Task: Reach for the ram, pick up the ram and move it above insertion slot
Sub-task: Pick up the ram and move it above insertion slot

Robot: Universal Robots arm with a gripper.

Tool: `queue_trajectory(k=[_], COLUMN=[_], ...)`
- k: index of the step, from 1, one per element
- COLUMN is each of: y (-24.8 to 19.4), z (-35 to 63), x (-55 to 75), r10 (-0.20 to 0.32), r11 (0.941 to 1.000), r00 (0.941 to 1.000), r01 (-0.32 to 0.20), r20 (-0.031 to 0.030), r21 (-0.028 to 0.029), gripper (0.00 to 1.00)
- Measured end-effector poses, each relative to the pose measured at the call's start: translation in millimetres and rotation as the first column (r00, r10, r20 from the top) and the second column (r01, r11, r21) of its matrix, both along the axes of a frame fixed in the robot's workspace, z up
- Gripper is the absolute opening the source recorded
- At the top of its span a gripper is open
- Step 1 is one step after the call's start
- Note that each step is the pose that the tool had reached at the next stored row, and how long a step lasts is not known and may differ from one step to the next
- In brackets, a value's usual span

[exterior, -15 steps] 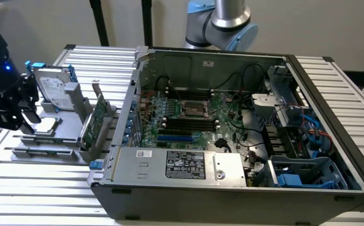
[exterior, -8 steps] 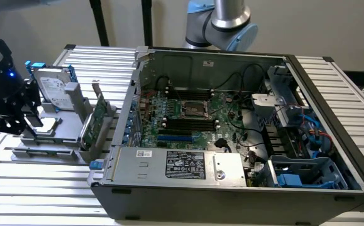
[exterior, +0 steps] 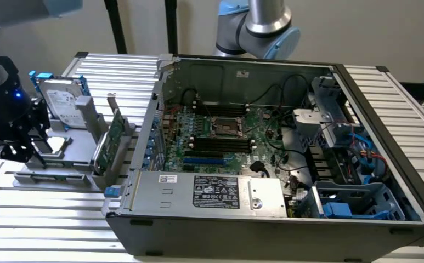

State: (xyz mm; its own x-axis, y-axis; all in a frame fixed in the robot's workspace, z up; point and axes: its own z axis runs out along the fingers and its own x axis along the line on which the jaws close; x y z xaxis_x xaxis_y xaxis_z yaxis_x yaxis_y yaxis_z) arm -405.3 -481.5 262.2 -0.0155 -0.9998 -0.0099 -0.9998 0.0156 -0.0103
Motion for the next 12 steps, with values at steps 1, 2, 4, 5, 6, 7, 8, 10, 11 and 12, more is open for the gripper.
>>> queue_trajectory(k=[1,2,4,5,6,7,8,10,11,12], y=[0.0,0.0,0.0,0.0,0.0,0.0,0.0,0.0,0.0,0.0], z=[-1.8,-3.7,-7.3,-9.1,-10.9,-12.7,-14.5,-18.2,-20.0,-21.8], x=[-0.3,-0.6,-1.2,-1.5,-1.8,-2.1,-2.3,-2.8,-3.1,-3.4], r10=[0.001,0.003,0.005,0.006,0.007,0.008,0.009,0.011,0.012,0.013], r11=[1.0000,1.0000,1.0000,1.0000,1.0000,1.0000,1.0000,0.9999,0.9999,0.9999], r00=[1.0000,1.0000,1.0000,1.0000,1.0000,1.0000,1.0000,0.9999,0.9999,0.9999], r01=[-0.001,-0.003,-0.005,-0.006,-0.007,-0.008,-0.009,-0.011,-0.012,-0.013], r20=[-0.0001,-0.0001,-0.0004,-0.0004,-0.0005,-0.0006,-0.0006,-0.0006,-0.0007,-0.0008], r21=[-0.0001,0.0000,-0.0001,0.0000,-0.0001,-0.0001,0.0000,0.0000,0.0000,0.0000], gripper=[0.36,0.36,0.36,0.36,0.36,0.36,0.36,0.36,0.36,0.36])
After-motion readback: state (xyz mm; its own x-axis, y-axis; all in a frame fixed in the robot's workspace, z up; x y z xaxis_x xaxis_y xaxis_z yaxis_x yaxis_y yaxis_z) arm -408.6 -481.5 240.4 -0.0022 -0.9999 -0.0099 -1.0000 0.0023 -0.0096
